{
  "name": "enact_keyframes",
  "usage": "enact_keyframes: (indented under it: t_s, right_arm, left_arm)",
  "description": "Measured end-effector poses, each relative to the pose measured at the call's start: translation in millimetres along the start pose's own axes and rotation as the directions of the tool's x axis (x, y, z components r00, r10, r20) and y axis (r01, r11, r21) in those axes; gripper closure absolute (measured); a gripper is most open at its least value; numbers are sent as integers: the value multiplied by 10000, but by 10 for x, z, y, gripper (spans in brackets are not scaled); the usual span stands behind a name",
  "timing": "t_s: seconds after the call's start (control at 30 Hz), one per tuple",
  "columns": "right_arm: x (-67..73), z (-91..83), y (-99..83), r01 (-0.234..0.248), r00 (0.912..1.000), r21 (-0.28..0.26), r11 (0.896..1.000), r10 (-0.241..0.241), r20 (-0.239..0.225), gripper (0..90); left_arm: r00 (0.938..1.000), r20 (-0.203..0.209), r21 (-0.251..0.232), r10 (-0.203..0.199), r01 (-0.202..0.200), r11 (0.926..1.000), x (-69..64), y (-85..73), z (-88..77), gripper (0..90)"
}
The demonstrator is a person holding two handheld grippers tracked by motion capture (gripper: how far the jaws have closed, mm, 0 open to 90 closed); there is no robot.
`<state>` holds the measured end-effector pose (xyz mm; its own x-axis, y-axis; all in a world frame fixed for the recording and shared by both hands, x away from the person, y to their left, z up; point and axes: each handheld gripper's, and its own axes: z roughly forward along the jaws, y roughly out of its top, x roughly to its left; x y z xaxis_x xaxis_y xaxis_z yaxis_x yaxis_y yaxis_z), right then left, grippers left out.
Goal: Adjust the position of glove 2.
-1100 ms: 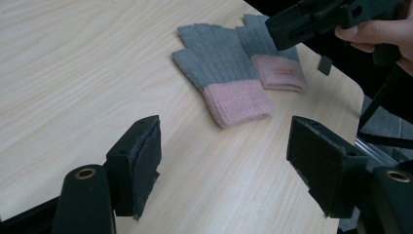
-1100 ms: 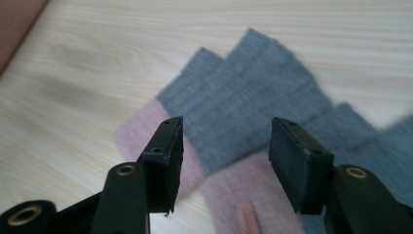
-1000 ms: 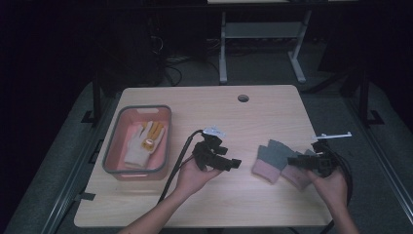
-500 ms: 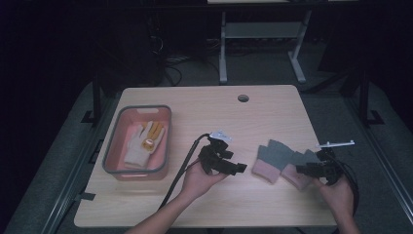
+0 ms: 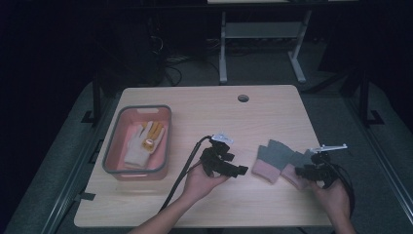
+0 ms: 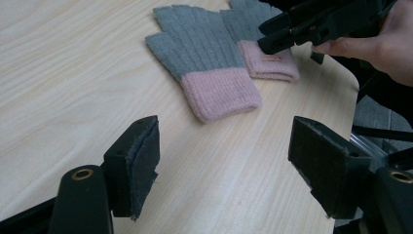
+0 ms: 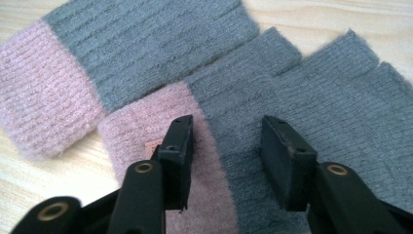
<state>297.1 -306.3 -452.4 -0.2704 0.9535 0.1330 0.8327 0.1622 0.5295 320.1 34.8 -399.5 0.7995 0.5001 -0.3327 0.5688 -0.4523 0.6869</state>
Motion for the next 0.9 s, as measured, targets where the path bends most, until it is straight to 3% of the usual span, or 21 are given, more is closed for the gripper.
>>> enact_keyframes:
  t_s: [0.47, 0.9]
  right_arm:
    - [-21, 2, 26, -246, 9987, 143, 9996, 252, -434, 786]
    - [-57, -93, 45, -527, 9969, -42, 9986, 523, -593, 822]
  left_arm:
    - [9999, 109, 25, -5, 5, 10000, -32, 3, 36, 275]
    - [10000, 40, 48, 1, -1, 10000, -8, 9, 38, 275]
